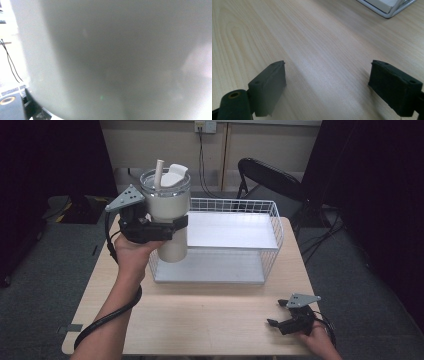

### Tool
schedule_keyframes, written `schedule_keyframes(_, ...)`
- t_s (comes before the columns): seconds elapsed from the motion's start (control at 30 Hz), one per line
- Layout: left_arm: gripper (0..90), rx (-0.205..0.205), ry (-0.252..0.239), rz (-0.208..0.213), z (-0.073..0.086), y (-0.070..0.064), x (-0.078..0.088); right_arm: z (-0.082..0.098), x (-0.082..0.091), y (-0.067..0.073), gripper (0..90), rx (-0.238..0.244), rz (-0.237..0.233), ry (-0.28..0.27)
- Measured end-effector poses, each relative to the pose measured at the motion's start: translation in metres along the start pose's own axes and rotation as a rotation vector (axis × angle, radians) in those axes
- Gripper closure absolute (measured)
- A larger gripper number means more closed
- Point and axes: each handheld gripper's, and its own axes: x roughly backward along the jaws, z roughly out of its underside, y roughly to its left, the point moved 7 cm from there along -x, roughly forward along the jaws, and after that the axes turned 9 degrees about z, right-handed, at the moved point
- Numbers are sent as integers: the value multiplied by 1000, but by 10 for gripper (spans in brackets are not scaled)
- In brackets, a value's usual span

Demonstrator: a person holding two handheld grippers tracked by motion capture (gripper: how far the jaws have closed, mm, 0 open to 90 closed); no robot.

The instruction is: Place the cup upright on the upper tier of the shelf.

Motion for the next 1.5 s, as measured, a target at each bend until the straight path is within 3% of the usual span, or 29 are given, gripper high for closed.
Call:
schedule_keyframes(0.27, 61, -11, 2, -13, -12, 5, -5, 0, 0, 0, 130, 1, 0, 0)
schedule_keyframes(0.73, 61, -10, 4, -37, -17, 16, -19, 0, 0, 0, 129, 1, -1, -1)
schedule_keyframes(1.5, 61, -15, 17, -68, -16, 35, -65, 0, 0, 0, 129, 2, -1, -1)
